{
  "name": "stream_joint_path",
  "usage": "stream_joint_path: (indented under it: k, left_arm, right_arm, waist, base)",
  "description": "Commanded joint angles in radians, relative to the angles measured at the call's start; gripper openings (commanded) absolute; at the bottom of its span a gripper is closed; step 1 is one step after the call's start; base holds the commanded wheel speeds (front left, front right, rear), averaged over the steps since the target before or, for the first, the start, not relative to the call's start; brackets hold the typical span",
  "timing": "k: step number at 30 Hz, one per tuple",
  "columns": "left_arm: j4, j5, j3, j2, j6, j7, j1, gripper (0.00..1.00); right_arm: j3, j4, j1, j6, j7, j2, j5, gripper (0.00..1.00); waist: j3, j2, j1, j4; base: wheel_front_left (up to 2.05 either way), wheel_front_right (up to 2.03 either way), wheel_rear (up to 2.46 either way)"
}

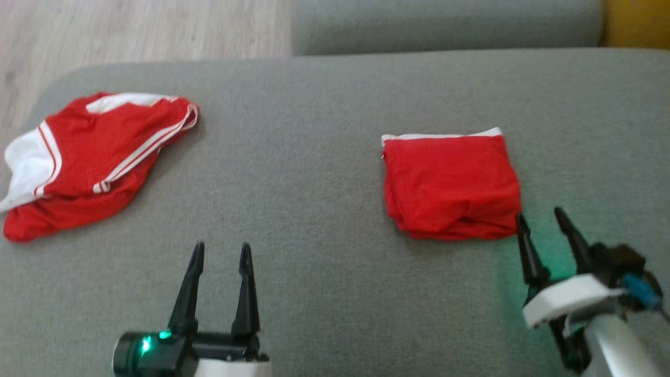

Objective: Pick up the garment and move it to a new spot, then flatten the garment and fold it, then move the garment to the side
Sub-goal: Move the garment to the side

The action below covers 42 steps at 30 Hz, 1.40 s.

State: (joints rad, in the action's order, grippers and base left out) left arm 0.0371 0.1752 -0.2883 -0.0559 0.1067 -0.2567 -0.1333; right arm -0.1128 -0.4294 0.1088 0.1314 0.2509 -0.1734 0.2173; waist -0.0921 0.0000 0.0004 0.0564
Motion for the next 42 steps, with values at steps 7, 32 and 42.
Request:
stream_joint_path:
  k: [7,32,42]
  left_arm:
    - [0.041,0.001,-0.006,0.006,0.018,-0.005,0.091,1.00]
    - [0.065,-0.025,-0.014,0.006,0.002,-0.005,0.202,1.00]
    - [0.055,-0.116,-0.020,0.006,-0.065,-0.005,0.353,1.00]
  right_arm:
    - [-0.034,-0.155,0.210,-0.001,-0.068,-0.049,0.012,1.00]
    - [-0.106,-0.230,0.391,-0.001,-0.150,-0.287,0.113,0.00]
    - [0.026,-0.246,0.497,-0.001,-0.132,-0.471,0.082,0.00]
  waist:
    - [-0.089,0.0000,-0.0004,0.030]
    - [-0.294,0.0000,-0.0004,-0.159]
    - [-0.490,0.0000,-0.0004,-0.234]
  base:
    - [0.00,0.00,0.00]
    - [0.00,0.00,0.00]
    - [0.00,0.00,0.00]
